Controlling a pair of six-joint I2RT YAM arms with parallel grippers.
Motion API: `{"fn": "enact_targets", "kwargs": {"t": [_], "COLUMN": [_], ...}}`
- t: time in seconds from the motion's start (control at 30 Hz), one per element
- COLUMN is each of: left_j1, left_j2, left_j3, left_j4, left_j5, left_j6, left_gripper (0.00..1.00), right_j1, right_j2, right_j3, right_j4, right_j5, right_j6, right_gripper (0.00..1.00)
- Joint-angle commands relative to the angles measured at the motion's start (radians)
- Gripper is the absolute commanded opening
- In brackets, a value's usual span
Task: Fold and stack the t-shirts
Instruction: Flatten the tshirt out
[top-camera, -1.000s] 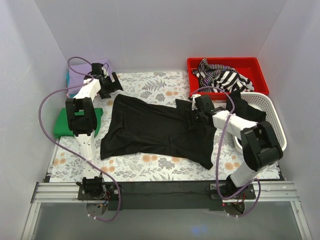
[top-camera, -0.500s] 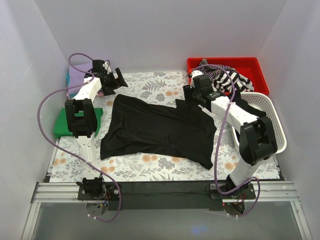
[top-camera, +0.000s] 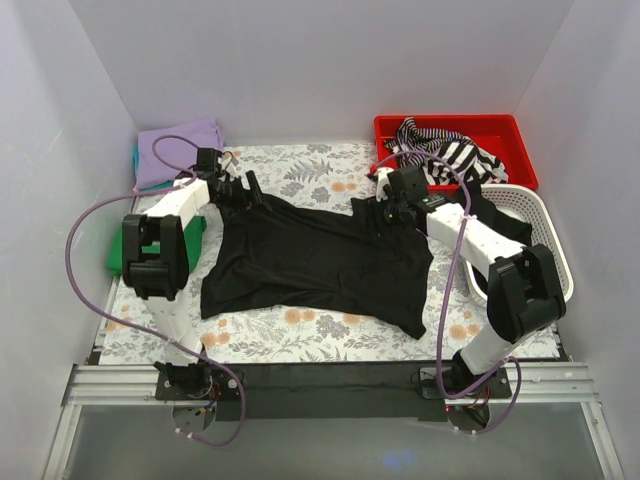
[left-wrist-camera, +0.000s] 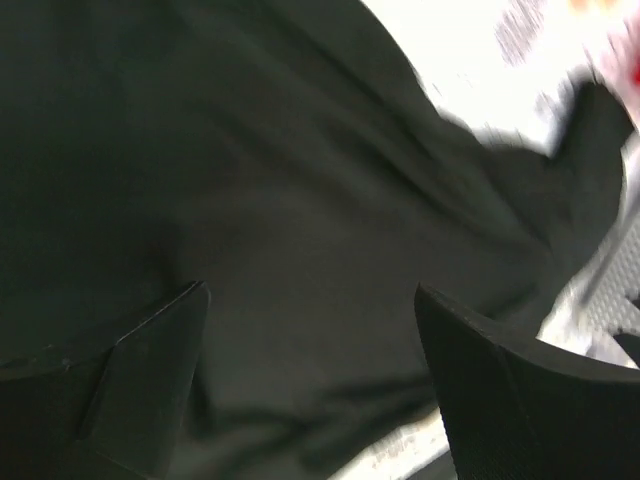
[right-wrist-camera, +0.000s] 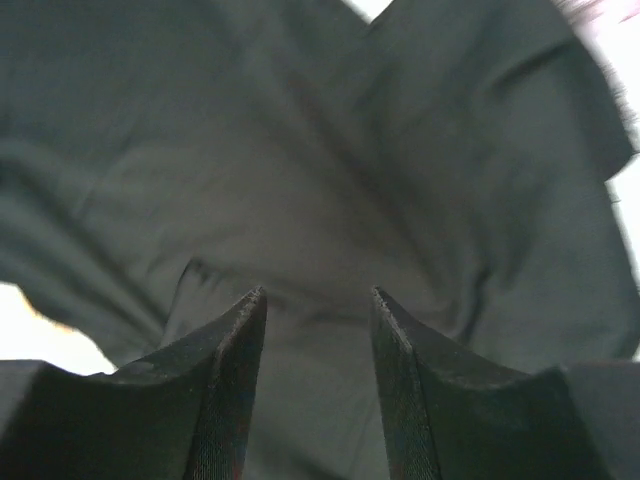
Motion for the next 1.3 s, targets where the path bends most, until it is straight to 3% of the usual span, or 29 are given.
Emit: {"fn": "enact_targets", "kwargs": {"t": [0.0,0.27,0.5,1.0,1.27], "left_j1": [-0.072,-0.09,-0.095,-0.142,-0.142], "left_j2": [-0.215,-0.388,-0.342,-0.168,-0.115], "left_j3": [-0.101,-0.287,-0.333,-0.251,-0.221], "left_j4": [0.0,0.032,0.079,0.17,0.164], "left_j5": [0.002,0.014,0.059,0.114,0.118], "left_j6": [0.016,-0.007,-0.01,-0.049,-0.043], "left_gripper": [0.82,0.81,0.79,0.76,0.76], "right_j1": [0.059,0.3,0.496,0.556,0.556], "right_j2": [-0.041,-0.074,-0.039,0.18,0.243], "right_j3": [-0.054,-0.107,-0.133,0.003,-0.021], "right_j4": [-0.082,-0.058,0.019,0.142,0.136], "right_j5": [-0.116,-0.124,-0.121,-0.072,-0.101], "right_j6": [-0.019,0.01,0.063,0.026,0.021], "right_gripper": [0.51,0.52,0.52,0.52,0.52]}}
